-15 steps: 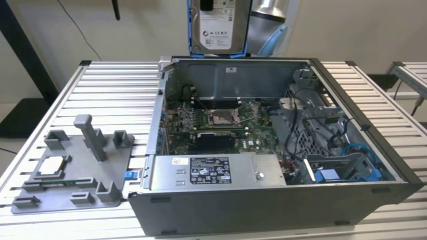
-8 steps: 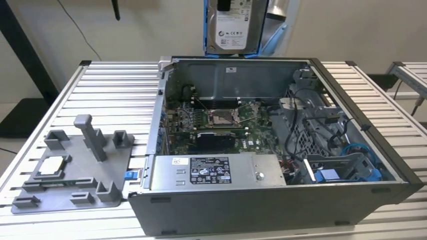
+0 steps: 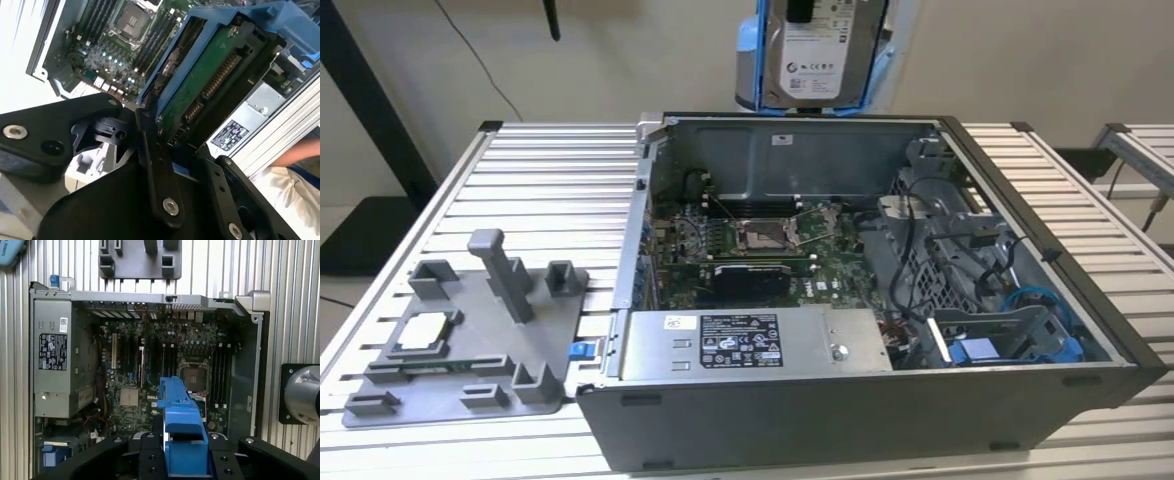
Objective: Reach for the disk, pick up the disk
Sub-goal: 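Pick up the disk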
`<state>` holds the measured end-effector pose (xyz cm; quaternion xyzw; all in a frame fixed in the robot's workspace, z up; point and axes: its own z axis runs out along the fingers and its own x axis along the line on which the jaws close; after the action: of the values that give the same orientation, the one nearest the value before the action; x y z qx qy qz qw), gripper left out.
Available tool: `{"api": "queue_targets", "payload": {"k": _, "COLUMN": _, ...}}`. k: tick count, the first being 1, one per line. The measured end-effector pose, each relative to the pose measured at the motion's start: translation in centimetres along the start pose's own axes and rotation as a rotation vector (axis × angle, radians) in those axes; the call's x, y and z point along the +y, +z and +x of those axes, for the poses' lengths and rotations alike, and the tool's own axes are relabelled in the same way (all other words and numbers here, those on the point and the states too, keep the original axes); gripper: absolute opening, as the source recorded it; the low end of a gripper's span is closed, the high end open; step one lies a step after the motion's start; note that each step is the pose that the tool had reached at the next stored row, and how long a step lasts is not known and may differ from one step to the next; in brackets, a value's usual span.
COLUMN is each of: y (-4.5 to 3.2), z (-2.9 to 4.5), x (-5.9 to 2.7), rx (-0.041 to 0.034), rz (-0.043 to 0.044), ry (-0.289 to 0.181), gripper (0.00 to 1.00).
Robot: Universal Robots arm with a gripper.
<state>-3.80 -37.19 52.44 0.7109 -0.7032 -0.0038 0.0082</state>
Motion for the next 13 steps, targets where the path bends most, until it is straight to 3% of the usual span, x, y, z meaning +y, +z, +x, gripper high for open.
{"api": "queue_targets", "payload": {"k": 13, "y": -0.07, "z": 0.04, "x": -3.94, "rx": 0.0, "rz": 0.0, "ry": 0.0, "gripper": 0.0}}
